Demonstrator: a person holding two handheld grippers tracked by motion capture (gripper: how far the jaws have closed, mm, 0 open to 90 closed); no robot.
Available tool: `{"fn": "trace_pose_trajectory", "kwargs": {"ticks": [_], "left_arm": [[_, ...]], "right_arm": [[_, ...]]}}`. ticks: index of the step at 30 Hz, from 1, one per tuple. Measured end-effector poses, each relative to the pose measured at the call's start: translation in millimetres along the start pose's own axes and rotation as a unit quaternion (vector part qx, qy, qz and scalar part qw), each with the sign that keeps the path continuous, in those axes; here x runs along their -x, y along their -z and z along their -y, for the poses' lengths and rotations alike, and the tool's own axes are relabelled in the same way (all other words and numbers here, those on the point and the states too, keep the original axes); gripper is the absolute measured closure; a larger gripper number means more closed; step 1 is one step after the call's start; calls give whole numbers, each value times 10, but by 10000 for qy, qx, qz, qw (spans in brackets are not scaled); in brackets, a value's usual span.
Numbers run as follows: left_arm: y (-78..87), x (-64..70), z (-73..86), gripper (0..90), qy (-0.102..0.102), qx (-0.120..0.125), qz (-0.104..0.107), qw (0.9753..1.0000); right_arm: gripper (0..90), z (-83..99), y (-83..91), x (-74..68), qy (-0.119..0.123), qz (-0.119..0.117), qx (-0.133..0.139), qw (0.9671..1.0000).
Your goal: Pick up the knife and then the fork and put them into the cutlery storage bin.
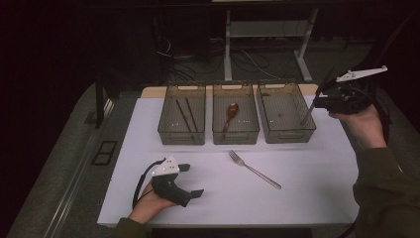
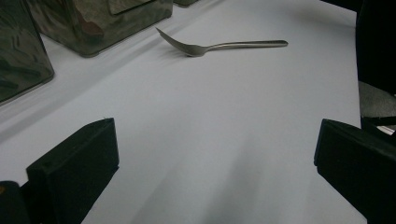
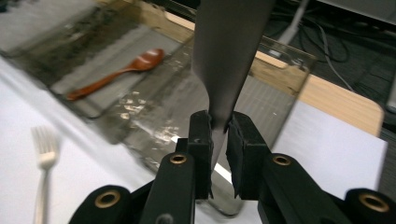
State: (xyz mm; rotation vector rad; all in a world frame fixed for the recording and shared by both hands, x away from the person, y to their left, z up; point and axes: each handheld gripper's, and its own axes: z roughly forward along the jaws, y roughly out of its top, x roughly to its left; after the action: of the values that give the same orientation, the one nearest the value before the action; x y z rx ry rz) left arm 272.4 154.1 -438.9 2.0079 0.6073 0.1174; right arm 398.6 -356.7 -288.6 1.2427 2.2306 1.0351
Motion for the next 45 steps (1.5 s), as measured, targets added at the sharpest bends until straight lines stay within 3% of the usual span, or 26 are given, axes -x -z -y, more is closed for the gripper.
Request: {"fn": "trace_pose_trajectory", "kwargs": {"ticks": [8,19,22,33,41,42,45], "left_arm": [[-3,1,1,0,12,1,6,10000],[-6,4,2,0,17,-10,27,10000],[-6,3,2,0,12,-14,36,10000],[-13,7,1,0,3,-23,61,10000],[-17,8,2,0,9,-30,69,10000],[-17,7,2,0,9,-27,71,10000],[-15,7,1,0,10,-20,72,10000]], "right_arm": [[789,42,-230,125,12,177,-694,9974],[788,80,-575,136,7,156,-1282,9916],[787,71,-699,127,106,157,-1311,9912],[787,-1,-946,172,-60,140,-1073,9941],[788,48,-1203,142,-92,144,-1347,9907],[823,62,-1235,138,-86,130,-1377,9904],[816,77,-1272,130,-178,103,-1258,9918]]}}
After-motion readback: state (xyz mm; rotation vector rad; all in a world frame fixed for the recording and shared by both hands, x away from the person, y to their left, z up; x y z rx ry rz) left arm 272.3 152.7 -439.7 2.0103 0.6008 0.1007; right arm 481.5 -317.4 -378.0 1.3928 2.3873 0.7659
